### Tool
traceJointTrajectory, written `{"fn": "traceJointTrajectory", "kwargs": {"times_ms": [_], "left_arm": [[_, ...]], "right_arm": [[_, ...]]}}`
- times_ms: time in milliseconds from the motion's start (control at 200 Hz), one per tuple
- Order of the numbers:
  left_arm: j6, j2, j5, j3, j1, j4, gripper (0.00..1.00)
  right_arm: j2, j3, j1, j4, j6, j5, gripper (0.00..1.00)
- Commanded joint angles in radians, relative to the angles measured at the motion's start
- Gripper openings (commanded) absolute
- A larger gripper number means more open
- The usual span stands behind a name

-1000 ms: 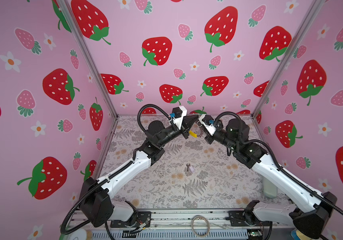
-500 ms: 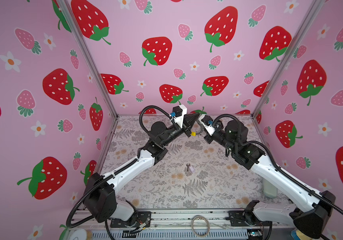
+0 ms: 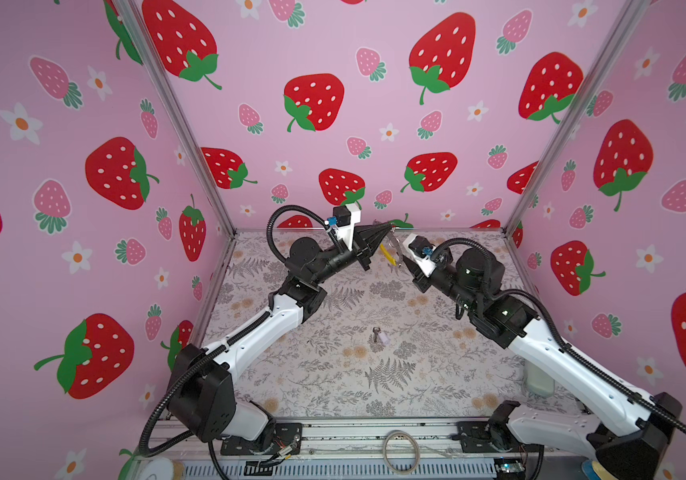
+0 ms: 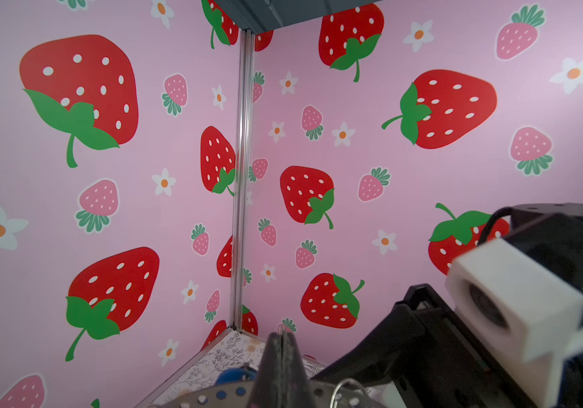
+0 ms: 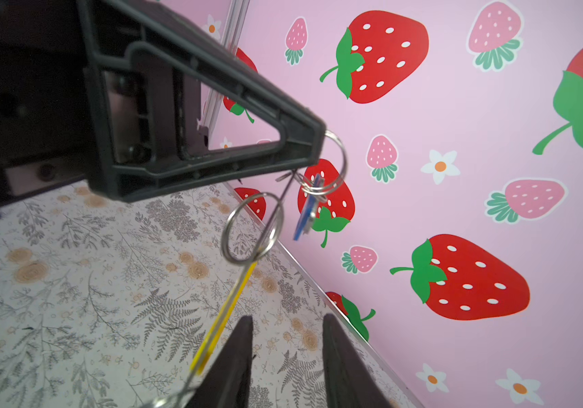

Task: Put the keys on the keyring

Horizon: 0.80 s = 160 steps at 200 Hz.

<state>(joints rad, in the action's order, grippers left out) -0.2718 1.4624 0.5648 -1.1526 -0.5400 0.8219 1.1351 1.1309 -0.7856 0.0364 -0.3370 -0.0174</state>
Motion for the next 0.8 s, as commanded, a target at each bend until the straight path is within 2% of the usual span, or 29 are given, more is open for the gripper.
{"fn": "traceJointTrajectory", "kwargs": {"times_ms": [0,235,325,525,795], "left_arm": [[-0.139,0.031,0.134,-0.058,0.022,0.152,0.0],[-0.297,0.087,0.22,-0.09,0.048,0.252,0.0],[-0.297,0.091,0.235,-0.091,0.048,0.252,0.0],[-0.259,0.085,0.273,-0.103,0.045,0.194,0.0],[-0.229,0.092,0.271,-0.099,0.03,0.175,0.0]], "right_arm": [[-0.049,-0.015,0.039,0.01,0.032,0.015,0.38],[-0.077,0.002,0.143,0.039,0.145,0.195,0.33],[-0.068,0.023,0.163,0.042,0.173,0.258,0.31],[-0.023,0.059,0.177,0.031,0.169,0.284,0.3],[0.014,0.057,0.175,0.09,0.237,0.477,0.26]]}}
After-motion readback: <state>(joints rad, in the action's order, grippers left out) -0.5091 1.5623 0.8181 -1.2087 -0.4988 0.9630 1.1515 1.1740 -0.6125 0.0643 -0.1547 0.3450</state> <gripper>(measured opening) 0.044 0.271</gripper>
